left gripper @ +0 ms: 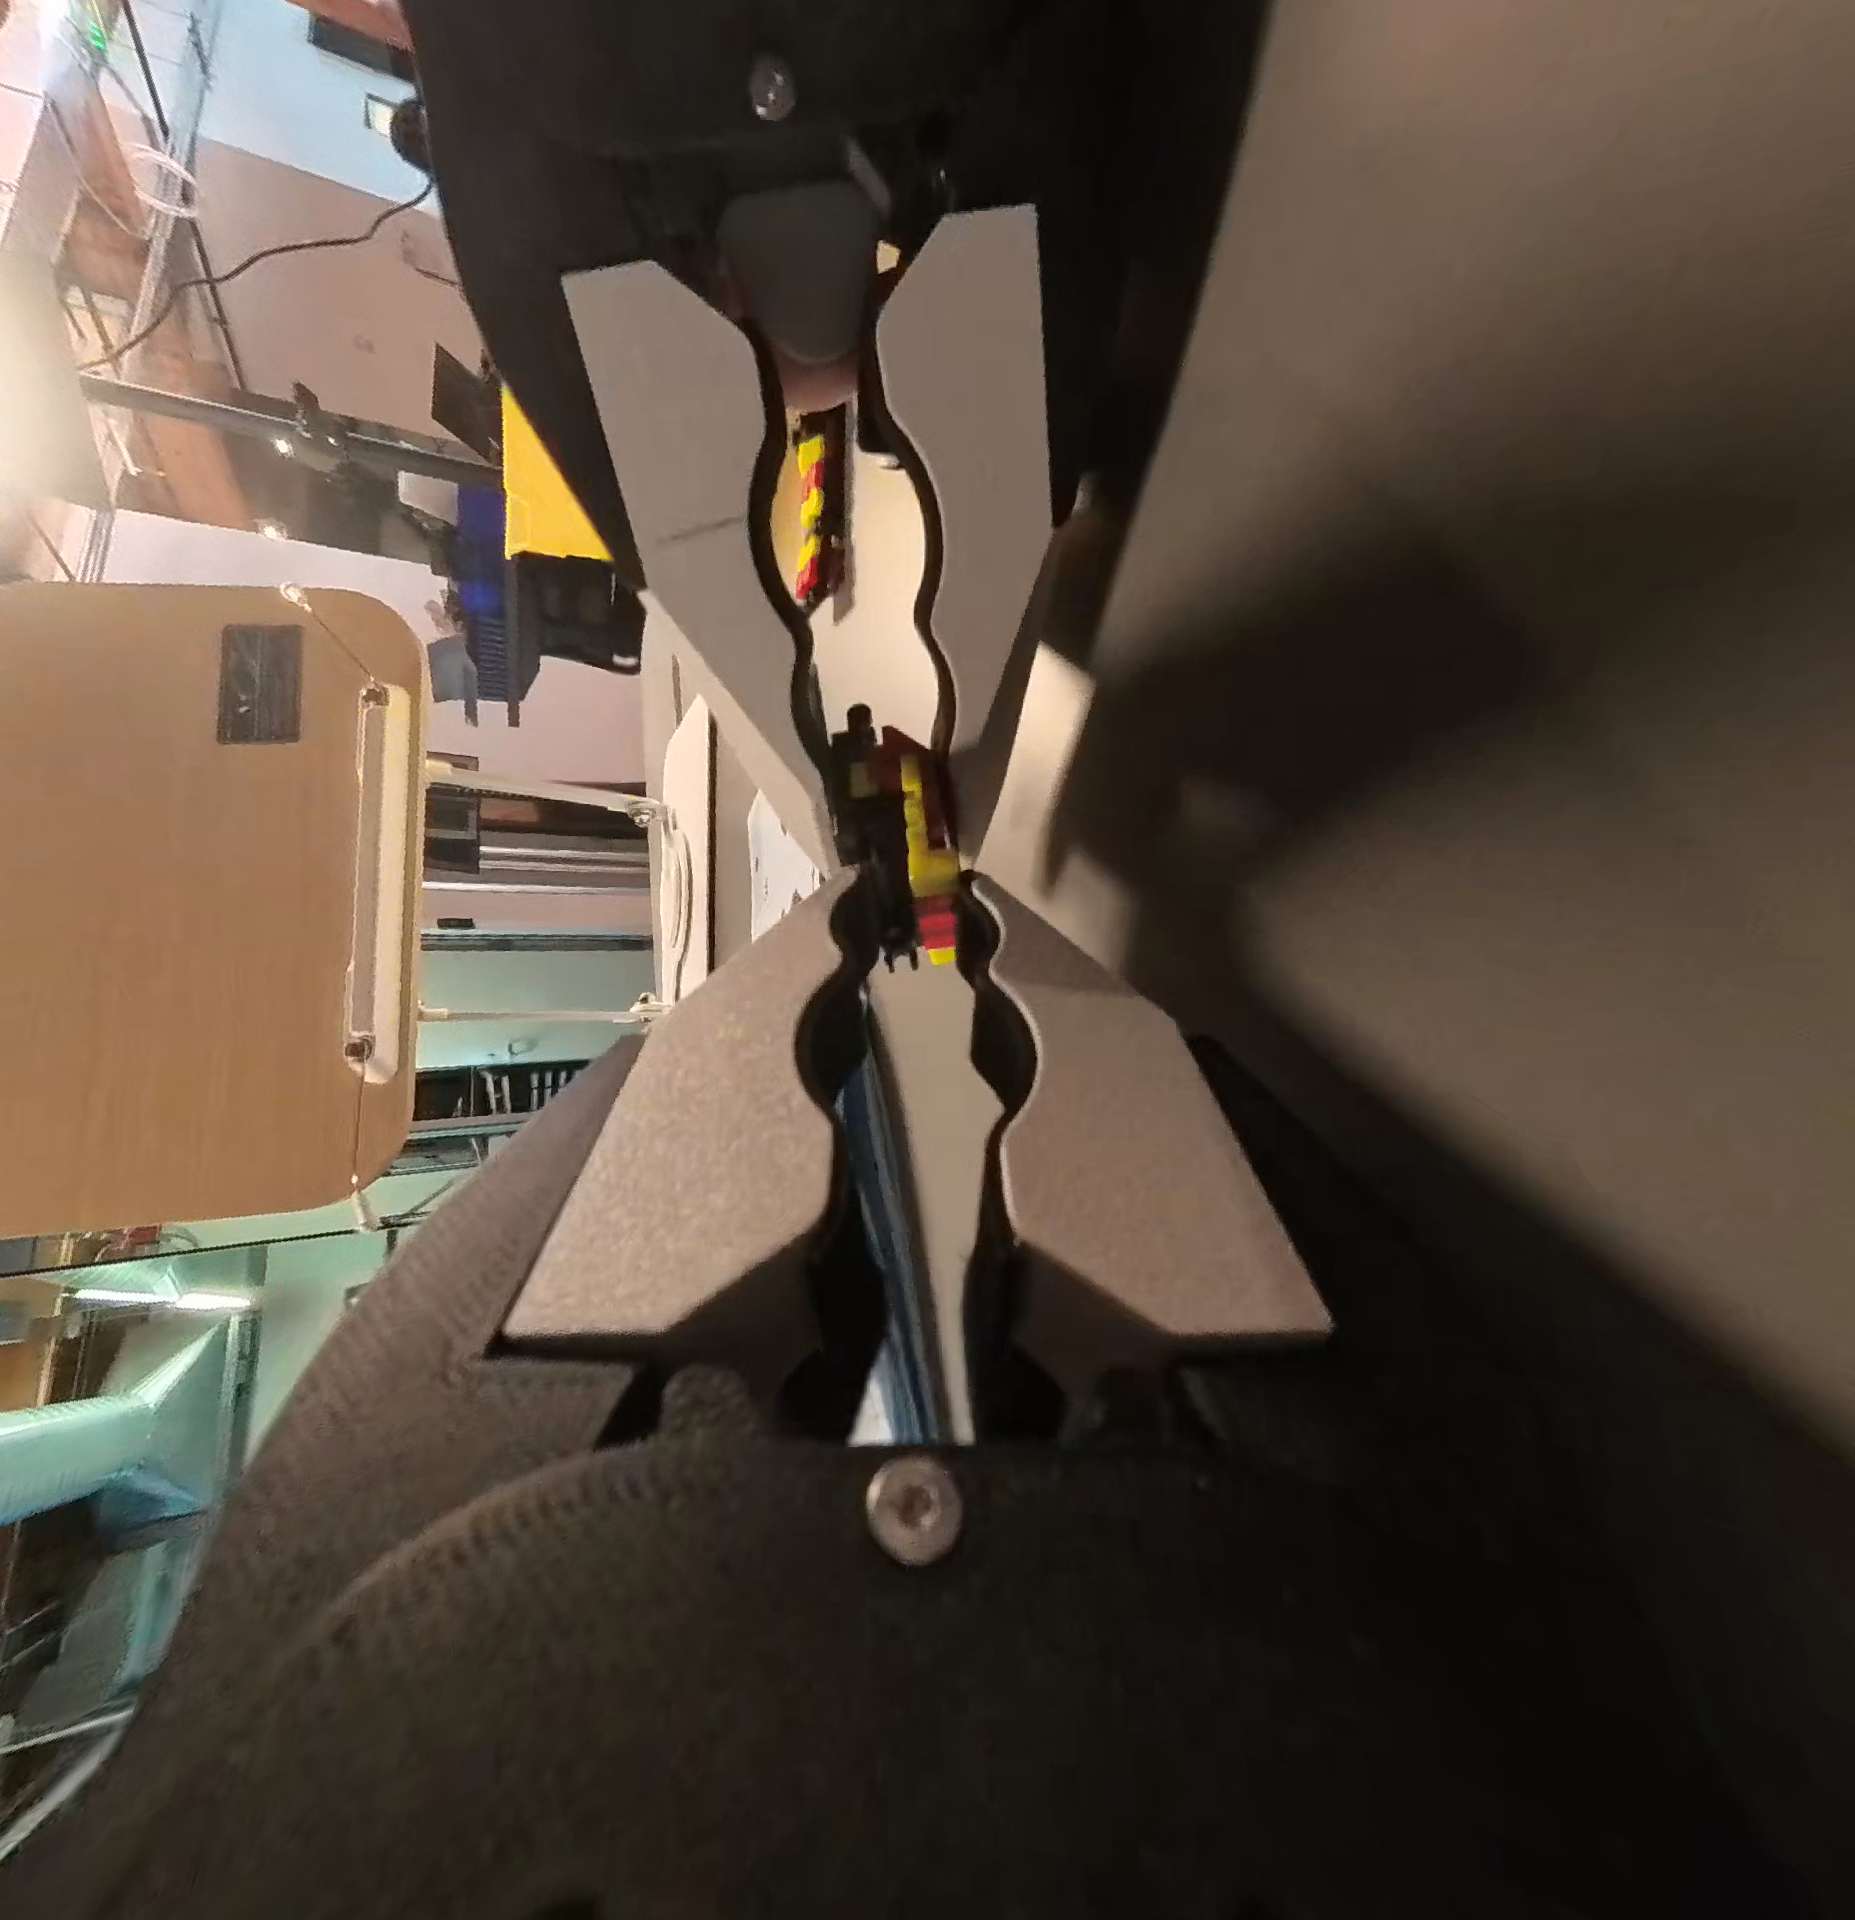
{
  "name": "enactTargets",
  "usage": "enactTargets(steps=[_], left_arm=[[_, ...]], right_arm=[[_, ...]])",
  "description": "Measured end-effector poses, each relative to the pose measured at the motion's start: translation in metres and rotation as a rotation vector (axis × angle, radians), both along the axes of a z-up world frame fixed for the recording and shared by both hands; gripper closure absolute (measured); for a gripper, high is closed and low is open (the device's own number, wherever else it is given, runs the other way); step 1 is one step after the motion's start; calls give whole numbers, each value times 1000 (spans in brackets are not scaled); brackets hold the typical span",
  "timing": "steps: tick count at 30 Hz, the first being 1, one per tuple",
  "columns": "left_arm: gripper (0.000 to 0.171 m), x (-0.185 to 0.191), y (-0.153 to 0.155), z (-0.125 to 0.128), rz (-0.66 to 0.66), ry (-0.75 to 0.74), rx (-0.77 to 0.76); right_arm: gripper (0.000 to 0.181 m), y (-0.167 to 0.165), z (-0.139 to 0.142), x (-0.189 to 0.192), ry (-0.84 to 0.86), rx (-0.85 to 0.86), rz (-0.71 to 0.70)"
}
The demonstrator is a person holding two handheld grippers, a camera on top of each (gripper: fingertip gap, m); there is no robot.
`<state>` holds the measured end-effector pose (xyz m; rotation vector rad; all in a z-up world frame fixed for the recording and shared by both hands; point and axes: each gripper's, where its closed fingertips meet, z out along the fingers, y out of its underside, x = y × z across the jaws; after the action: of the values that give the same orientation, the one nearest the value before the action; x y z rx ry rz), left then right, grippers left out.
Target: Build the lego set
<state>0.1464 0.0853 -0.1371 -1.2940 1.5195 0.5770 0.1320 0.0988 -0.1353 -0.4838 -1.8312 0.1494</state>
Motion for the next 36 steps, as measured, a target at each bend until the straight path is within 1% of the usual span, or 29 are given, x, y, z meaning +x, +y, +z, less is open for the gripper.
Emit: enactTargets(steps=[2, 3, 4, 5, 6, 8, 12, 18, 25, 27, 31, 32, 33, 36], left_arm=[[157, 1, 0, 3, -8, -89, -17], [154, 0, -1, 3, -10, -129, -47], [140, -2, -2, 4, -3, -168, -87], [132, -4, -2, 6, 3, -208, -119], [129, -6, -3, 9, -2, -244, -139], [128, -7, -4, 12, -25, -282, -162], [136, -6, -5, 8, -45, -235, -157], [157, -2, -5, 1, -59, -145, -114], [158, -3, -3, 0, -21, -66, -102], [158, -2, -3, -2, -16, -63, -100], [157, -2, -2, -2, -36, -47, -29], [155, -2, -2, -4, -33, -50, -30], [145, -2, -3, -7, -29, -55, -53], [135, -3, -3, -6, 1, -154, -133]], right_arm=[[162, 0, 2, 0, 9, -29, 3], [162, 0, 3, 0, 12, -36, 3], [162, 1, 3, 0, 12, -37, 2], [162, 0, 3, 1, 11, -40, 5], [162, 0, 3, 1, 11, -45, 9], [162, -1, 3, 1, 10, -54, 13], [162, -2, 3, 1, 8, -70, 23], [162, -5, 2, 1, 7, -65, 36], [162, -5, 1, 1, -2, -47, 36], [162, -5, 0, 1, -7, -43, 34], [162, -5, 0, 1, -6, -25, 35], [162, -5, 1, 1, -1, -17, 37], [163, -5, 3, 1, 12, -7, 39], [162, -4, 7, 2, 32, 31, 35]])
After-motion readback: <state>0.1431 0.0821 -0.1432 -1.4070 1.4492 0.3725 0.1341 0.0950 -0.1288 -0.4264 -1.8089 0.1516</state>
